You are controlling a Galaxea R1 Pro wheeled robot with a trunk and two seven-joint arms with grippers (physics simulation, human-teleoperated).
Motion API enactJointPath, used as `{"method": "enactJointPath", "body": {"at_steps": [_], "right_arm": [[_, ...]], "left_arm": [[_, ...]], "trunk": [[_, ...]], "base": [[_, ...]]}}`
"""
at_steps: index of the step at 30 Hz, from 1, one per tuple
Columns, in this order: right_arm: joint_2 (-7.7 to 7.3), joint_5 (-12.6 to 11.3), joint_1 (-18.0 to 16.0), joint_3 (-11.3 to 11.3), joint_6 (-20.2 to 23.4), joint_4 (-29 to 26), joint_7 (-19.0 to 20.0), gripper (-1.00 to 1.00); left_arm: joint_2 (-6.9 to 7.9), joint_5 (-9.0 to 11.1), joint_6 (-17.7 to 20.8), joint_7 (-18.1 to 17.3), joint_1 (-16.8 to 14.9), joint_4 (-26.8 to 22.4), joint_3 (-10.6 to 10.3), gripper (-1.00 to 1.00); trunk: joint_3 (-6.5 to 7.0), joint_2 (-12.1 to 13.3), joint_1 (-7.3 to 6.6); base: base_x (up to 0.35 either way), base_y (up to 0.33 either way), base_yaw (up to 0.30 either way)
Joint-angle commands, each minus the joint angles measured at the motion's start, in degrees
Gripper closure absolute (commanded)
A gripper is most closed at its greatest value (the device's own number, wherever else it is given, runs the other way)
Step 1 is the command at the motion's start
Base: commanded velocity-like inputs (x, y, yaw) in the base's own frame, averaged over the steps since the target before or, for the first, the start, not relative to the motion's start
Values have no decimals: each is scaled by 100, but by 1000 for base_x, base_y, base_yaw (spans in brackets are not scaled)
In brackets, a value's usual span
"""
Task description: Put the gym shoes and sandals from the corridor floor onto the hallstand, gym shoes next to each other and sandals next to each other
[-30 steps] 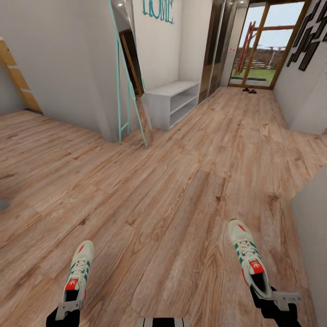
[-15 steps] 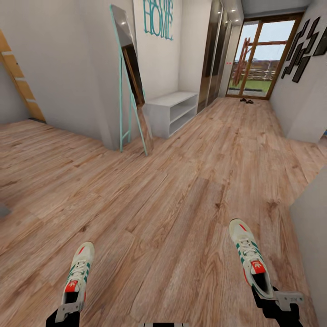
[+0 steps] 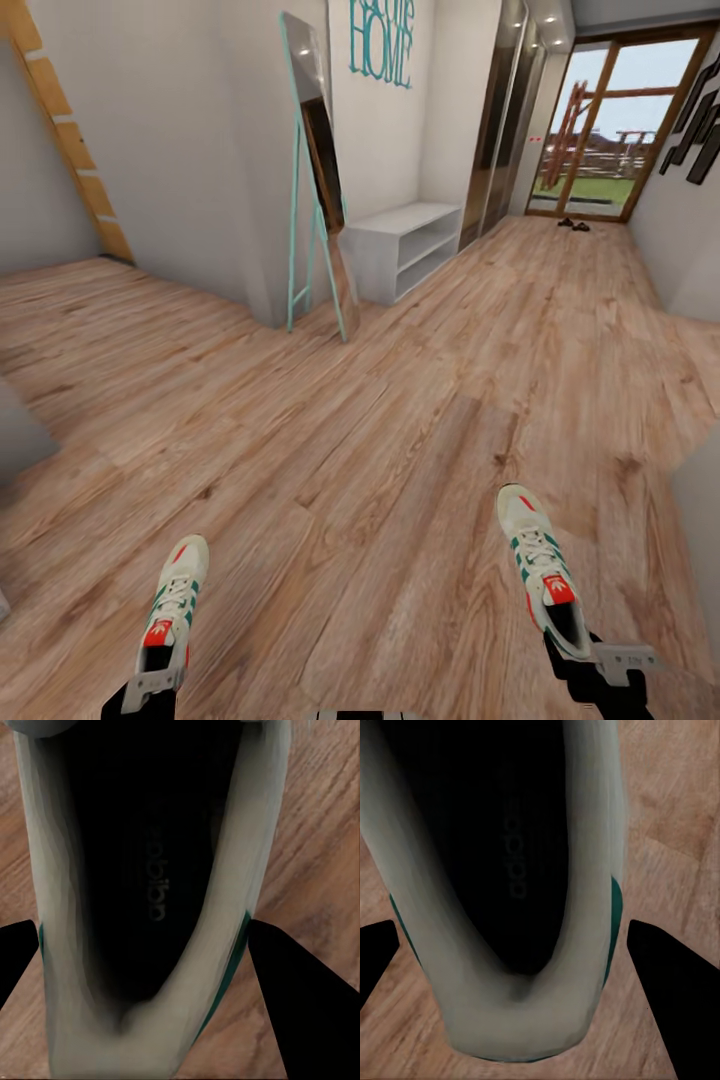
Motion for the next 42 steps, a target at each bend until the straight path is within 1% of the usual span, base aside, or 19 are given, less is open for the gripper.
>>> {"method": "enactJointPath", "body": {"at_steps": [1,4,6,7,11,12,15,42], "right_arm": [[8,49,-9,-31,-37,0,23,100],[11,49,-9,-31,-37,75,22,100],[13,47,-9,-36,-37,341,20,100],[13,48,-9,-38,-39,453,16,100],[13,49,-9,-35,-41,543,15,100],[13,53,-9,-33,-43,566,17,100],[13,57,-9,-31,-46,596,13,100],[17,49,-9,-31,-49,608,5,100]], "left_arm": [[1,49,-19,-10,0,8,-30,100],[-5,46,-23,-9,7,22,-31,100],[-49,62,-70,-8,11,38,-28,100],[-69,71,-187,-8,23,51,-26,100],[-91,86,-510,-8,127,72,-27,100],[-103,87,-654,-8,178,77,-30,100],[-124,87,-789,-8,227,76,-32,100],[-126,112,-828,1,232,90,-24,100]], "trunk": [[-4,-2,-1],[-4,-2,-1],[-4,-2,-1],[-4,-2,-1],[-4,-2,-1],[-4,-2,-1],[-4,-2,-1],[-4,-2,-1]], "base": [[0,0,273],[0,0,276],[0,0,278],[0,0,279],[0,0,279],[0,0,279],[0,0,279],[0,0,279]]}}
